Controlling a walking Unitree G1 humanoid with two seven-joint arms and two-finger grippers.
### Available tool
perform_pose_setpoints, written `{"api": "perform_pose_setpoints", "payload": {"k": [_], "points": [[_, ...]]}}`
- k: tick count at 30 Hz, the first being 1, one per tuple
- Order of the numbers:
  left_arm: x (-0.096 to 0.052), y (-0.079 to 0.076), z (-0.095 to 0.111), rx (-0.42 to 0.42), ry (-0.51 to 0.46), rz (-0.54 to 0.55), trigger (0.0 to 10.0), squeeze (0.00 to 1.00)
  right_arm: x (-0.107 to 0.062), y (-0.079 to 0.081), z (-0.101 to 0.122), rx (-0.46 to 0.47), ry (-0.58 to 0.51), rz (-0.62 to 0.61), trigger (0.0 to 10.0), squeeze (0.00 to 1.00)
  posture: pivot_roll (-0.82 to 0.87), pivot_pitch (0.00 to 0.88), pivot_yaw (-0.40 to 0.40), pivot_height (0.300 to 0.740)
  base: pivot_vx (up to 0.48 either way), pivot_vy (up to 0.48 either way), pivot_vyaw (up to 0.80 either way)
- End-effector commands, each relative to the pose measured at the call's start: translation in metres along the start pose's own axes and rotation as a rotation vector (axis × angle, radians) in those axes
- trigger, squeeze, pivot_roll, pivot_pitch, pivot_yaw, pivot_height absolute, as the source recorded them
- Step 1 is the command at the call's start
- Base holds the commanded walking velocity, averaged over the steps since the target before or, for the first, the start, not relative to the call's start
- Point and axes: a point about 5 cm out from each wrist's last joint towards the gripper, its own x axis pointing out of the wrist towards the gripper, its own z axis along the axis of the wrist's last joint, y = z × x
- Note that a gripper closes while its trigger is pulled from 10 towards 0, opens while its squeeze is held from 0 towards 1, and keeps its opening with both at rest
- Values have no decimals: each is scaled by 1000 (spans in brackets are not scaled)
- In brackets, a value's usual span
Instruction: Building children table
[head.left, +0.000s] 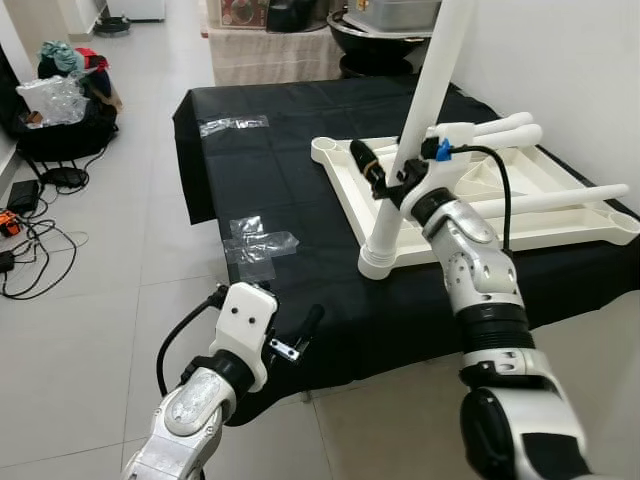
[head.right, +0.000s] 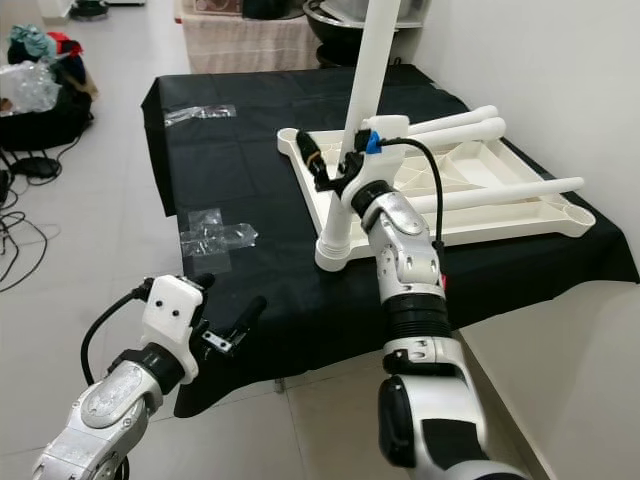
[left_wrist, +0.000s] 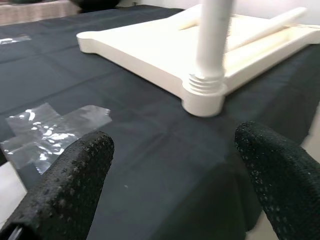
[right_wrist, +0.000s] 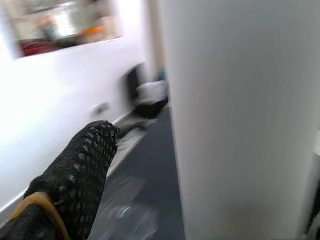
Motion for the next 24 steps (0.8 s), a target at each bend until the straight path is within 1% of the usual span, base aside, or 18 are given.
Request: {"api": "perform_pose_setpoints", "payload": {"k": [1,3,4,5,6,7,8,13,14,15,16,17,18,19,21,23,24], "points": [[1,-1,-2,-1,7,-1,10000,0,6,16,-18,65,59,137,10000,0,38,32,-82,740,0,0,0],[1,-1,-1,-2,5,2,10000,0,4,22,-19,90,79,263,10000,0,40,34,-81,740,0,0,0],[1,-1,-1,-2,5,2,10000,0,4,22,-19,90,79,263,10000,0,40,34,-81,740,0,0,0],[1,0,-1,-2,5,3,10000,0,3,24,-18,103,86,318,10000,0,40,34,-81,740,0,0,0],[1,0,-1,-2,5,3,10000,0,3,24,-18,103,86,318,10000,0,40,34,-81,740,0,0,0],[0,0,-2,0,6,3,10000,0,2,27,-18,100,97,374,10000,0,42,37,-82,740,0,0,0],[0,-1,-1,0,6,2,10000,0,6,28,-17,112,94,406,10000,0,44,38,-84,740,0,0,0],[1,-1,-1,-1,4,2,10000,0,11,30,-15,119,80,435,10000,0,43,40,-82,740,0,0,0],[1,-1,-1,0,3,3,10000,0,15,28,-14,145,73,409,0,0,41,41,-81,740,0,0,0],[1,-1,-1,-1,3,1,10000,0,18,27,-13,130,57,384,0,0,43,39,-84,740,0,0,0],[2,-1,0,-1,2,1,10000,0,21,23,-12,112,40,327,0,0,41,42,-83,740,0,0,0],[2,-1,0,-2,1,1,10000,0,23,18,-12,94,25,244,0,0,40,42,-81,740,0,0,0],[2,-1,-1,-2,2,2,10000,0,24,13,-13,96,28,169,0,0,40,42,-81,740,0,0,0],[2,-1,-1,-2,3,2,10000,0,25,10,-14,105,36,127,0,0,40,42,-81,740,0,0,0],[2,-1,-1,-2,3,2,10000,0,25,9,-15,112,43,109,0,0,40,42,-81,740,0,0,0],[3,-3,-3,-6,6,-8,10000,0,28,5,-27,104,32,-106,0,0,23,37,-70,740,0,0,0],[3,-4,-3,-7,8,-12,10000,0,28,3,-31,101,25,-190,0,0,23,37,-70,740,0,0,0]]}}
